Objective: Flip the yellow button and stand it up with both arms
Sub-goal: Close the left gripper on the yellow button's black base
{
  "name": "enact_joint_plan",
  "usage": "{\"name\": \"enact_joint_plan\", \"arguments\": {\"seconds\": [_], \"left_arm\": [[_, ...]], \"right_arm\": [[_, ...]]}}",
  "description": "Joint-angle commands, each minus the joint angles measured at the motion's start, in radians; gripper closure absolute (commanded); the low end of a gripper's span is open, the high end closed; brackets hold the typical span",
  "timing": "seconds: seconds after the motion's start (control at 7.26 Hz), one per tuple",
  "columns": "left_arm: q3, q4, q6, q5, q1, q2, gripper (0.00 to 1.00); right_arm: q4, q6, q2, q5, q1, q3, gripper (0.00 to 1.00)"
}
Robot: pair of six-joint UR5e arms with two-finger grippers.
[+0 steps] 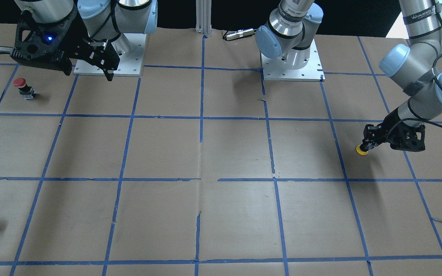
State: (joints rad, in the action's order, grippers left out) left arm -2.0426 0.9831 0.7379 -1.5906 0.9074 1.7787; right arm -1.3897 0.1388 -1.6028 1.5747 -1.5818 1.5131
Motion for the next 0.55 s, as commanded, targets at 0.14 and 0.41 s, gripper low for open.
{"name": "enact_joint_plan", "arguments": {"seconds": [0.14,0.41], "left_arm": [[0.031,0.017,-0.005,0.004,0.002,-0.004,0.95],[0.094,0.180,-0.009,0.018,0.039,-0.045,0.99]], "right_arm": [[-0.014,0.002,0.003,0.010,-0.003,0.001,0.00],[-0.022,0.005,0.007,0.008,0.002,0.001,0.00]]}}
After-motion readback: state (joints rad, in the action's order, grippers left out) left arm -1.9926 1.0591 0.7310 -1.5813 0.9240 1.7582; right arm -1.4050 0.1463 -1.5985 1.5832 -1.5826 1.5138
